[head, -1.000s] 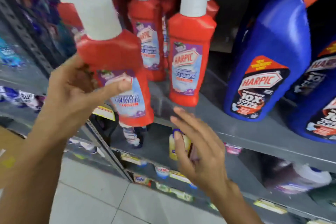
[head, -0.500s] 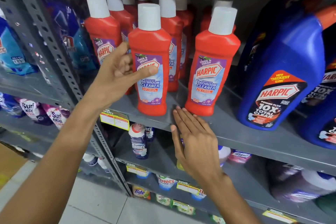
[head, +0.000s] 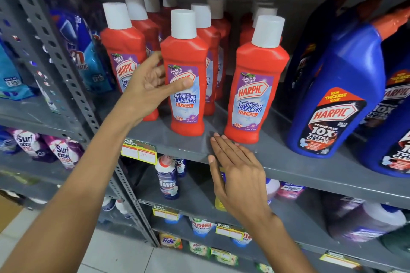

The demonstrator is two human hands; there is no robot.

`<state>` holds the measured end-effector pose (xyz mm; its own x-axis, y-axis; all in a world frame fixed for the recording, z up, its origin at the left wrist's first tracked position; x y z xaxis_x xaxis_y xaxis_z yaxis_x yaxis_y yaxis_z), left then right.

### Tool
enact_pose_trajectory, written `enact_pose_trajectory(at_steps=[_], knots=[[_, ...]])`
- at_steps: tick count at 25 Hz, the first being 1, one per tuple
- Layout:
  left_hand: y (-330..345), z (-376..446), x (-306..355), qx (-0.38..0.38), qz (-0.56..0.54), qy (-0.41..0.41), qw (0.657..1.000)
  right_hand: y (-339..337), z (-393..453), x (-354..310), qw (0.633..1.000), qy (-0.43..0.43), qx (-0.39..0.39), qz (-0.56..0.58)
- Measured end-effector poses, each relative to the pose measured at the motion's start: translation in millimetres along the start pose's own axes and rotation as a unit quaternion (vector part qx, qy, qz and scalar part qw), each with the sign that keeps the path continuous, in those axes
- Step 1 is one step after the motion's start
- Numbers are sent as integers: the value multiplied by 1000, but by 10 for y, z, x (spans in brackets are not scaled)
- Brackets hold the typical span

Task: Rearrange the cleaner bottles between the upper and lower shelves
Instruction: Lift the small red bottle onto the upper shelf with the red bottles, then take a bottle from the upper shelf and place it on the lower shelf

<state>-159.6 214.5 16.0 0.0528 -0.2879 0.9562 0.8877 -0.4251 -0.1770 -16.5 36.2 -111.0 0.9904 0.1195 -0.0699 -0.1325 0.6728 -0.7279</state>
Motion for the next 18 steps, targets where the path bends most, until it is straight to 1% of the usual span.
enact_pose_trajectory(at_steps=[7,10,12,14,15,16,17,18], knots=[[-12,98,-88,-19,-10,4,1000,7,-4,1,1000,1,1,10],[4,86,-122,-7,-7,4,1000,4,-14,5,1000,1,6,20],[16,64,-146,-1,3,-4,1000,10,-6,7,1000,-1,7,22],[2,15,-220,-6,33,-21,999,13,3,1,1000,-5,11,25],[-22,-58,-263,3,48,-28,998,4,-11,-5,999,-9,20,33],[-82,-187,-316,46,62,-26,997,-15,-61,-6,998,-14,35,51],[-175,-387,-360,129,75,-9,989,-45,-149,-7,995,-19,54,79],[-247,-672,-385,233,87,24,968,-72,-294,1,991,-25,72,110]])
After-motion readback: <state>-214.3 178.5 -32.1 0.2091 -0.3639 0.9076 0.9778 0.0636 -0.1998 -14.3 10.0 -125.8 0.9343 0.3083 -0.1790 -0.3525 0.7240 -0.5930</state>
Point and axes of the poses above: each hand's wrist, its own z-axis towards the middle knuckle, its own y-axis out of the palm, x = y × z, the point moved 7 cm from there along z, towards the middle knuckle, and after that the axes turned 9 degrees about -y, right-handed, at the moved point
